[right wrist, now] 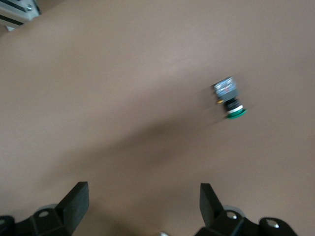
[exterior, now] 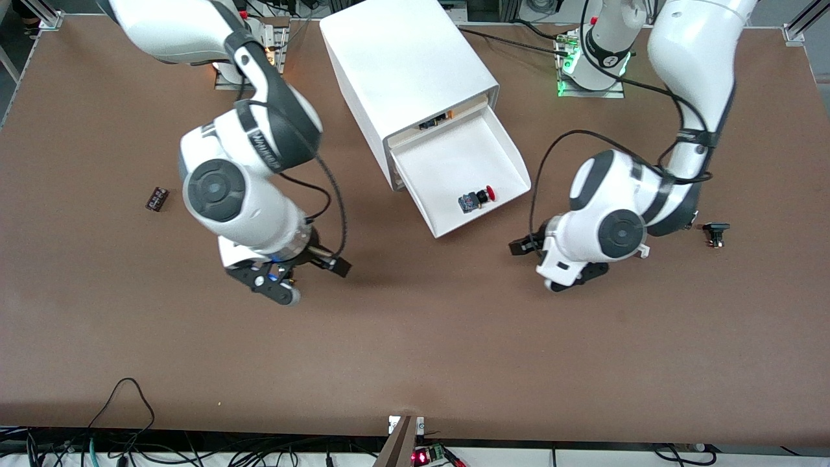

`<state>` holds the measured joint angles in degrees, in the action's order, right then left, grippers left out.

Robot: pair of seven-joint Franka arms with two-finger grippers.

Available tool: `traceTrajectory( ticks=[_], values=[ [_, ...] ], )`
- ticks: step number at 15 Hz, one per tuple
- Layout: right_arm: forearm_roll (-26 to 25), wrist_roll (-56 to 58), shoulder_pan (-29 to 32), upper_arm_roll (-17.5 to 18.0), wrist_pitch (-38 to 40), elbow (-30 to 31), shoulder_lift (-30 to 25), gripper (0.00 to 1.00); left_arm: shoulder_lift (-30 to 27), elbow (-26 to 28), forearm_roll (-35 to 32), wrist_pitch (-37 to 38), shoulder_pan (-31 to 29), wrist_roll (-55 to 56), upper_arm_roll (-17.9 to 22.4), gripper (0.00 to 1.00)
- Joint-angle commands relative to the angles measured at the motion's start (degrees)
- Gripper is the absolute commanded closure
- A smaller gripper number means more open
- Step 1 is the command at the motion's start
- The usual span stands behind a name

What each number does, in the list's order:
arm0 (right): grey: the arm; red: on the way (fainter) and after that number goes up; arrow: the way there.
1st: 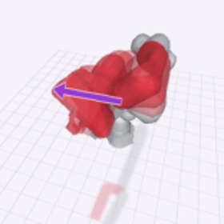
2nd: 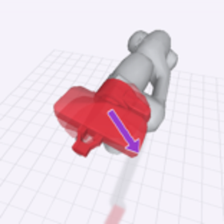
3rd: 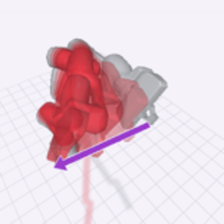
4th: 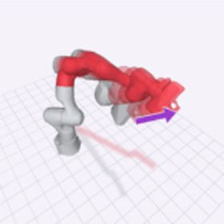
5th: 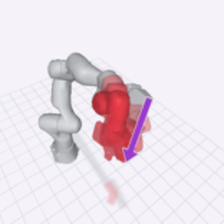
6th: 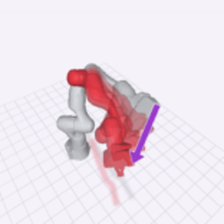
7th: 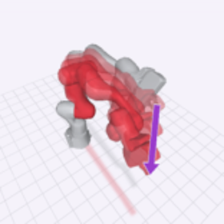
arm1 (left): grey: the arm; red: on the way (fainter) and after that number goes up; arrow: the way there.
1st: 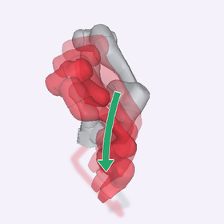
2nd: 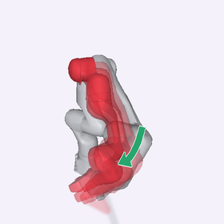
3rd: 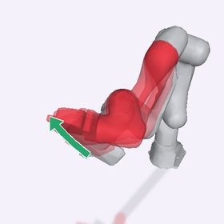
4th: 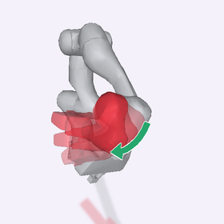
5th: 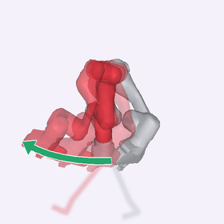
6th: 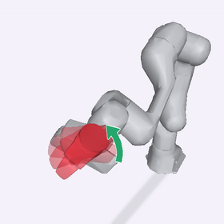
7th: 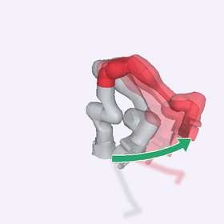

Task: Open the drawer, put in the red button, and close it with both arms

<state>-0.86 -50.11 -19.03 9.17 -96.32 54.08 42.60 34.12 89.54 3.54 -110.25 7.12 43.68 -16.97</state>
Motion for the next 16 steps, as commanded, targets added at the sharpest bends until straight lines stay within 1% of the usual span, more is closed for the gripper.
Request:
traceTrajectory(
  ticks=[1,3,5,9,11,13,15,16],
  values=[
    [0.78,8.68,3.46,0.23,2.01,4.09,-3.31,0.00,-0.72,2.92,2.34,-4.17,2.45,2.46,0.18,0.00],
    [0.51,15.88,6.89,0.23,1.05,8.65,-5.85,0.00,-0.72,3.80,2.43,-4.71,4.20,4.21,0.18,0.00],
    [0.16,22.74,9.18,-0.29,0.52,11.82,-7.88,0.00,-0.81,5.55,2.43,-5.75,5.00,4.57,-0.08,0.00],
    [0.16,33.56,9.54,-5.12,0.52,15.78,-11.04,0.00,-2.73,8.28,5.42,-5.94,5.00,5.53,-2.89,0.00],
    [0.16,38.83,9.54,-7.66,0.52,16.32,-11.92,0.00,-4.05,9.95,5.51,-5.85,4.48,6.50,-4.99,0.00],
    [0.59,44.37,9.62,-10.13,0.60,16.84,-12.37,0.00,-4.85,11.88,5.69,-5.85,4.39,6.77,-6.23,0.00],
    [0.77,46.68,9.63,-11.45,0.08,18.42,-13.68,0.00,-5.46,13.72,5.69,-5.76,4.39,7.73,-8.07,0.00],
    [0.77,46.68,9.63,-11.46,-0.36,19.56,-14.64,0.00,-5.47,14.26,5.77,-5.76,4.39,8.26,-8.86,0.00]
  ],
)
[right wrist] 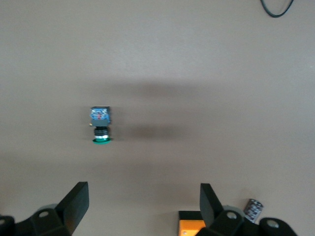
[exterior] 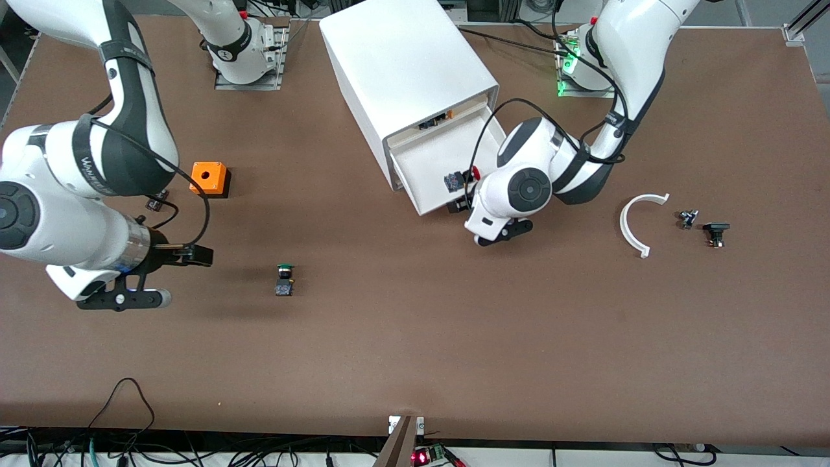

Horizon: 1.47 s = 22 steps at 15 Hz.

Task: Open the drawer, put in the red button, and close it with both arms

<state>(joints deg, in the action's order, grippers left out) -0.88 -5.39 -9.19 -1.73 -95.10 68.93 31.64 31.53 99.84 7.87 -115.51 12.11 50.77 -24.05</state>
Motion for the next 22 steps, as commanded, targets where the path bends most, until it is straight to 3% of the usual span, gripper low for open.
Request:
traceTrajectory(
  ticks=[1,7,11,22],
  values=[
    [0.79,1.96,-0.13,-0.90,-2.19,6.38,-4.82,0.00,-2.88,4.40,2.23,-0.51,-0.60,2.30,-3.09,0.00],
    [0.88,4.95,0.05,-2.57,-5.71,17.02,-14.75,0.00,-2.97,5.98,2.76,-0.42,-0.77,4.78,-7.23,0.00],
    [1.75,5.74,0.05,-3.89,-5.28,22.46,-21.34,0.00,-2.79,6.42,7.06,-0.51,0.02,4.78,-7.59,0.00],
    [0.79,4.95,-0.04,-4.86,-6.16,36.19,-35.24,0.00,-1.56,7.13,8.83,-0.42,0.11,4.69,-9.26,0.00]
  ],
)
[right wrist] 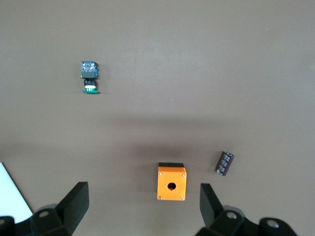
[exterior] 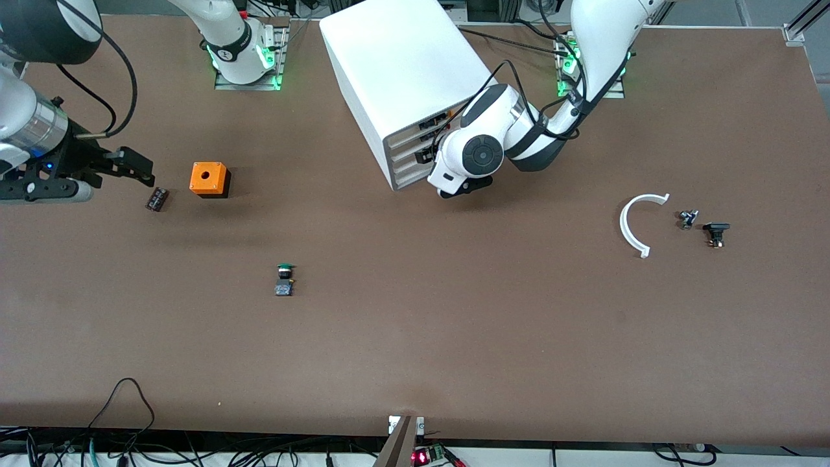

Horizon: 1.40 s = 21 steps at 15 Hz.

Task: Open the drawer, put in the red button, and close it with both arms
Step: 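Push the drawer closed into the cabinet with the left gripper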

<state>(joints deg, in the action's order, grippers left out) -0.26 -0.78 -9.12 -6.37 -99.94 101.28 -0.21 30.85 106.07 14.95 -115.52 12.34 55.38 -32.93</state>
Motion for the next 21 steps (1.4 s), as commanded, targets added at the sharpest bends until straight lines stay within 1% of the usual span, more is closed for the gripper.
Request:
traceTrajectory(
  ticks=[1,4,7,9,10,12,13,15,18,21],
  values=[
    [0.17,0.34,-0.11,-0.22,-1.05,3.67,-3.57,0.00,-0.88,0.89,1.75,-0.40,-0.12,-0.01,-0.38,0.00],
    [0.17,-1.49,-0.20,0.04,-0.79,2.01,-3.40,0.00,-1.15,0.54,1.67,-0.23,-0.91,-0.62,-0.29,0.00],
    [0.17,-2.47,-0.38,0.04,0.79,-2.91,-1.12,0.00,-1.50,-0.08,0.70,0.38,-2.31,-2.28,0.32,0.00],
    [0.34,-1.95,-0.11,-0.05,2.99,-6.34,0.73,0.00,-2.02,-1.13,-3.14,1.52,-5.20,-5.71,0.32,0.00],
    [0.43,-2.20,-0.11,-0.05,3.43,-6.88,0.91,0.00,-2.03,-2.09,-5.69,3.27,-6.52,-6.68,0.15,0.00],
    [0.52,-4.39,-0.37,0.04,3.52,-6.79,0.82,0.00,-1.94,-5.07,-10.79,6.70,-7.41,-8.62,0.32,0.00],
    [0.61,-6.93,-0.38,0.04,3.52,-6.71,0.82,0.00,-1.85,-6.48,-12.21,7.41,-7.67,-8.62,0.41,0.00],
    [0.43,-7.39,-0.64,0.13,3.52,-6.88,0.91,0.00,-1.94,-8.85,-15.02,10.56,-9.60,-9.76,0.41,0.00],
    [0.34,-6.70,-0.73,0.04,4.05,-7.14,1.00,0.00,-1.94,-14.82,-18.36,18.47,-11.18,-14.94,0.41,0.00],
    [0.08,-5.64,-0.64,0.04,4.14,-7.49,1.00,0.00,-2.11,-20.27,-19.43,26.03,-13.30,-22.66,0.41,0.00]
  ],
)
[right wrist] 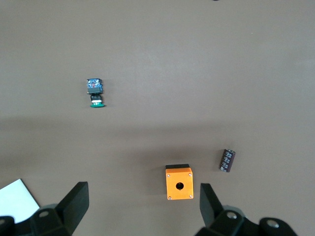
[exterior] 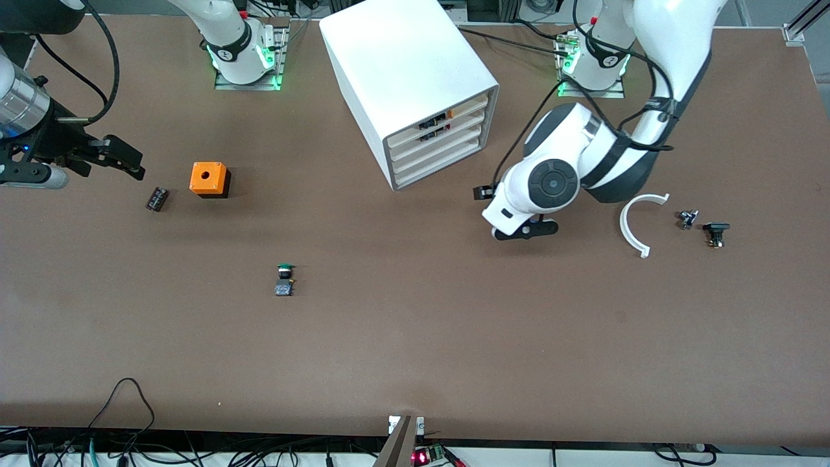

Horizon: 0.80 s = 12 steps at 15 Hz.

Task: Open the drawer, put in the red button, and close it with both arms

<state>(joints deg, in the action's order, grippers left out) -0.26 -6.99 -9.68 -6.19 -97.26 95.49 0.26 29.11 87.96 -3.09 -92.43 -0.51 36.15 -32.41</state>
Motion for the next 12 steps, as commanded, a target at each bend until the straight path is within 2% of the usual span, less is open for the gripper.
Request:
traceTrajectory(
  ticks=[1,9,12],
  values=[
    [0.09,3.45,-0.25,-0.13,1.46,-1.62,0.87,0.00,-1.15,-4.88,-3.13,6.87,-2.02,-7.63,-0.28,0.00],
    [0.17,2.42,-0.42,-0.13,1.46,-1.80,0.88,0.00,-10.64,-5.61,-3.59,9.63,-5.11,-20.23,-0.11,0.00],
    [0.35,2.33,-0.42,-0.13,1.37,-1.80,0.88,0.00,-13.02,-5.87,-3.59,10.86,-8.61,-24.79,-0.28,0.00]
  ],
)
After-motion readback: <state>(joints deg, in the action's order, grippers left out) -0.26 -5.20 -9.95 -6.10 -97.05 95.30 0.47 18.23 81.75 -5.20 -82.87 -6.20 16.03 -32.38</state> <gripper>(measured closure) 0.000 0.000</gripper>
